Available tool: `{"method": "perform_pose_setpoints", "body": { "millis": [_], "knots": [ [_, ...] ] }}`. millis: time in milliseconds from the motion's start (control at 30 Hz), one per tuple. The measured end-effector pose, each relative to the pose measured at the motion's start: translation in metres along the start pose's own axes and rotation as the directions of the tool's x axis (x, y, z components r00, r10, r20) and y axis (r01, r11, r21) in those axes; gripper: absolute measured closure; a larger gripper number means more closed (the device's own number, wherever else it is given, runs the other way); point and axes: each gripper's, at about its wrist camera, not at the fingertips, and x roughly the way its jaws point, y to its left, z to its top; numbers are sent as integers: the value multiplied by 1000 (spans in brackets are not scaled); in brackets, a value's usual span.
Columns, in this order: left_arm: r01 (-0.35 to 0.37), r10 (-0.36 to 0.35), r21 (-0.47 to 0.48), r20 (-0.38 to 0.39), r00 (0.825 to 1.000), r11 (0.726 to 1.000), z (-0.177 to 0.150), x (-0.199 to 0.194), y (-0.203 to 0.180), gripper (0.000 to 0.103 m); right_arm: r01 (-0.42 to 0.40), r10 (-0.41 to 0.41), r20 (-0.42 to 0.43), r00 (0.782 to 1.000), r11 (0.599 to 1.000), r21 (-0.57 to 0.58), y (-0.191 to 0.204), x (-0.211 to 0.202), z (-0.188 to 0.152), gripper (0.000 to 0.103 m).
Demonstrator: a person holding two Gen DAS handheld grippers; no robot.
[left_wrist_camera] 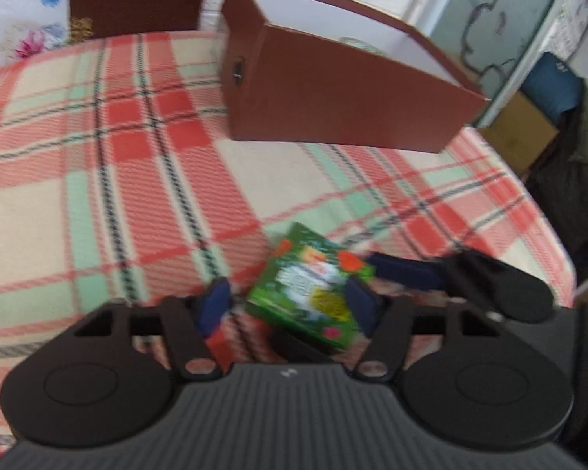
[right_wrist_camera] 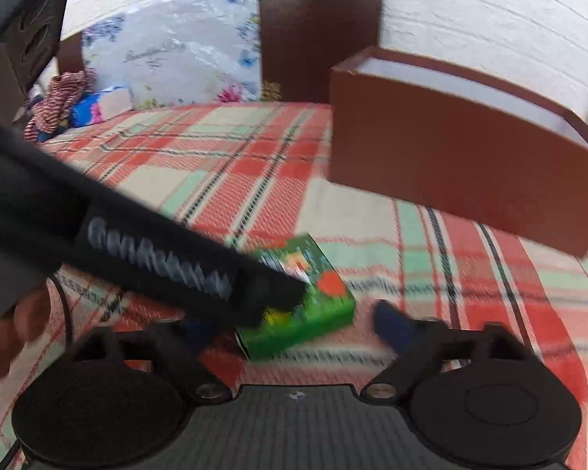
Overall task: Organize objects
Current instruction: 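Carry the green packet into the brown box and release it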
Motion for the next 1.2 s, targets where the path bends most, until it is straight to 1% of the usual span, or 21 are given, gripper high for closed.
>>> {"method": "perform_pose_setpoints", "body": {
  "millis": [67, 100, 133, 200, 267, 400, 500, 533, 567, 600, 633, 667, 700, 733, 767, 800, 867, 900, 967, 1133, 1200],
  "knots": [
    [-29, 29, 14, 4, 1000, 999, 3, 0, -6, 46, 0, -1, 20, 1000, 1000, 9, 0, 0, 1, 32],
    [-40, 39, 14, 7, 999, 999, 6, -2, -8, 50, -5, 4, 38, 999, 1000, 21, -2, -1, 0, 32],
    [-44, 44, 14, 15, 999, 999, 10, -7, -10, 54, -9, 6, 64, 998, 999, 39, -6, -5, -1, 32],
    [-42, 39, 46, 65, 997, 998, 23, -23, -20, 56, -1, -9, 154, 988, 998, 63, -11, -20, 2, 32],
    [-44, 31, 93, 131, 991, 995, 40, -36, -32, 56, 46, -57, 256, 965, 998, 49, -14, -33, 11, 32],
    [-88, 42, 172, 252, 967, 981, 90, -48, -56, 56, 100, -122, 411, 903, 992, 74, -35, -38, 47, 32],
    [-117, 58, 185, 295, 954, 976, 129, -39, -59, 56, 116, -146, 454, 879, 989, 95, -55, -24, 79, 32],
    [-120, 61, 183, 299, 952, 976, 141, -33, -59, 56, 123, -156, 462, 873, 987, 102, -61, -16, 87, 31],
    [-120, 63, 180, 294, 954, 976, 152, -25, -59, 56, 140, -172, 463, 869, 985, 103, -66, -6, 94, 27],
    [-127, 71, 180, 286, 955, 975, 161, -14, -59, 51, 168, -196, 457, 868, 981, 102, -70, 7, 99, 19],
    [-163, 106, 188, 280, 954, 969, 167, -2, -60, 39, 196, -215, 436, 874, 977, 88, -73, 23, 104, 13],
    [-236, 181, 186, 272, 945, 954, 172, 13, -60, 35, 232, -242, 401, 883, 970, 75, -76, 39, 107, 16],
    [-304, 255, 177, 252, 933, 936, 177, 25, -60, 37, 254, -264, 371, 890, 964, 78, -80, 49, 108, 19],
    [-326, 286, 161, 229, 930, 931, 180, 31, -58, 37, 217, -241, 379, 893, 971, 105, -84, 46, 106, 21],
    [-308, 274, 137, 222, 936, 941, 180, 30, -55, 37, 198, -232, 392, 890, 972, 125, -86, 40, 104, 21],
    [-284, 252, 116, 230, 940, 952, 179, 25, -54, 36, 201, -235, 416, 878, 972, 125, -84, 33, 100, 20],
    [-286, 255, 97, 248, 935, 953, 175, 16, -55, 33, 229, -257, 441, 860, 966, 115, -78, 20, 93, 17],
    [-301, 270, 92, 254, 929, 949, 172, 12, -57, 30, 230, -260, 445, 857, 966, 120, -76, 13, 89, 17],
    [-319, 289, 88, 254, 923, 944, 165, 2, -62, 28, 207, -248, 446, 860, 968, 141, -71, -2, 80, 17],
    [-325, 304, 65, 222, 926, 943, 141, -22, -66, 26, 197, -244, 416, 876, 968, 153, -52, -35, 57, 17],
    [-337, 315, 67, 228, 921, 939, 130, -34, -67, 26, 191, -243, 407, 881, 968, 165, -46, -46, 50, 16]
  ]
}}
